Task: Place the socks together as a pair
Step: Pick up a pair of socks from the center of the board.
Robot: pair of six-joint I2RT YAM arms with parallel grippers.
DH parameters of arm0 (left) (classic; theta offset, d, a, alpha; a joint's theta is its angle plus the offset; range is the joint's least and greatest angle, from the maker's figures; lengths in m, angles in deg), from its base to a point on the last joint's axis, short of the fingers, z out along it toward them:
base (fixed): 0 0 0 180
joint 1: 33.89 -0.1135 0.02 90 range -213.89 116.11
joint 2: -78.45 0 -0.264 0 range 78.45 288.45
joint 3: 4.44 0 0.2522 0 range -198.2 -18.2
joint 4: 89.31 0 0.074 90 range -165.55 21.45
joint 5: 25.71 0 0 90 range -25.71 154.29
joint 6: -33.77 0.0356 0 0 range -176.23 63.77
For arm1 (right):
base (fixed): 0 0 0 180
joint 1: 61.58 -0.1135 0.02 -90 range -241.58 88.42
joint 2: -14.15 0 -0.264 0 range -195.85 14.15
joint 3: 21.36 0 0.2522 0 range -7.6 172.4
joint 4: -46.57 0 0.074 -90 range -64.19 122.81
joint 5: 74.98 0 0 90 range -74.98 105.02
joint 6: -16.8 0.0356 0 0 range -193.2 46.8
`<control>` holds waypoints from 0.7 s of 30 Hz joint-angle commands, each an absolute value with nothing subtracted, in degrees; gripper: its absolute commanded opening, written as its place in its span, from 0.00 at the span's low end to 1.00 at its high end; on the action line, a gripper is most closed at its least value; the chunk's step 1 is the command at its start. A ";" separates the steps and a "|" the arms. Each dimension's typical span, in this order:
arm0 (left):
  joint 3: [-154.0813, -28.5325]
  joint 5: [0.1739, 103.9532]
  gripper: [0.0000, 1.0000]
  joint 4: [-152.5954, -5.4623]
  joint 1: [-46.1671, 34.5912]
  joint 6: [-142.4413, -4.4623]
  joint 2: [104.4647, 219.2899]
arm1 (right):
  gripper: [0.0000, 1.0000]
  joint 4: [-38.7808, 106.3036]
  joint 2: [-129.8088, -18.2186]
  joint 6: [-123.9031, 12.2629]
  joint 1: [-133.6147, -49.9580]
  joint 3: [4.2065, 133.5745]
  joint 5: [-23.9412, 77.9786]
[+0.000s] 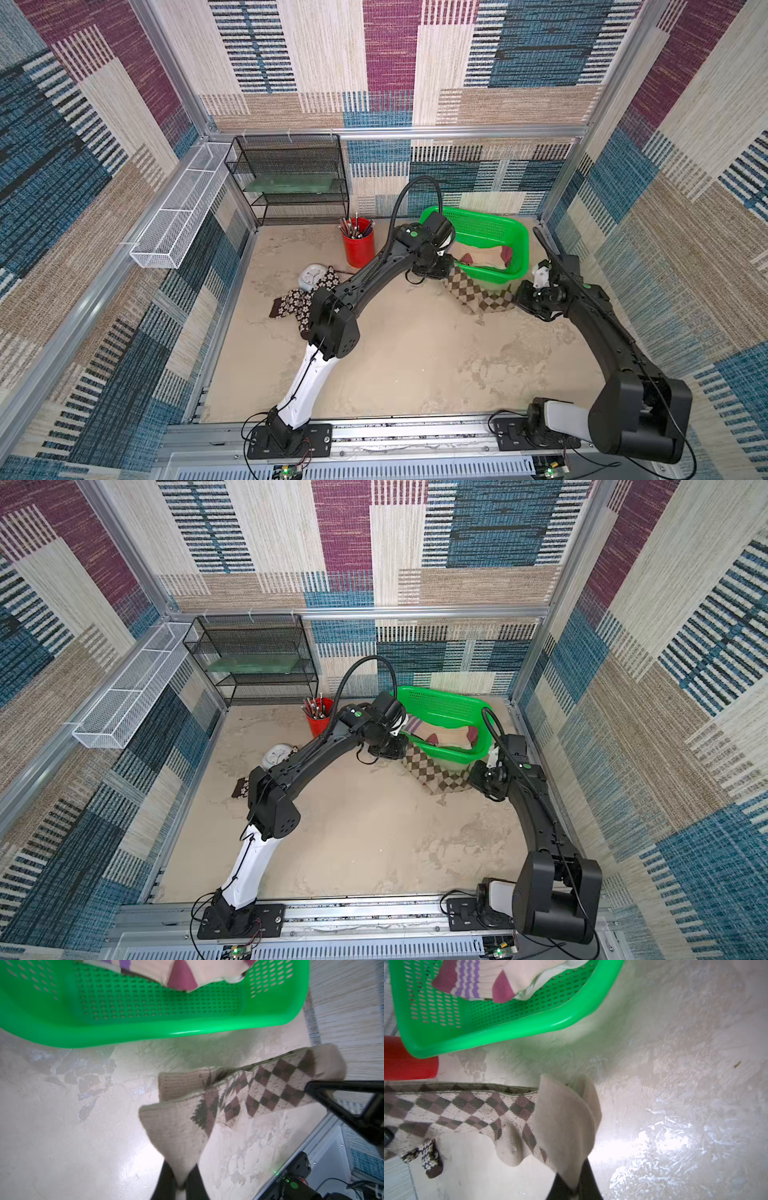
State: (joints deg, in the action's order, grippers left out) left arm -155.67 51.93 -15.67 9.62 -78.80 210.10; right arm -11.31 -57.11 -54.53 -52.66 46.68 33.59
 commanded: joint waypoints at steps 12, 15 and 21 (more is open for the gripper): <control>-196.56 47.04 0.00 -4.65 2.86 -83.47 226.96 | 0.00 -11.40 -67.50 -53.70 -53.43 69.27 37.62; -197.60 47.34 0.00 -10.35 2.42 -84.64 229.01 | 0.00 -11.31 -74.67 -53.25 -52.98 75.58 37.39; -199.17 48.07 0.00 -19.71 1.20 -87.72 234.17 | 0.00 -8.57 -84.94 -52.86 -53.37 83.40 36.83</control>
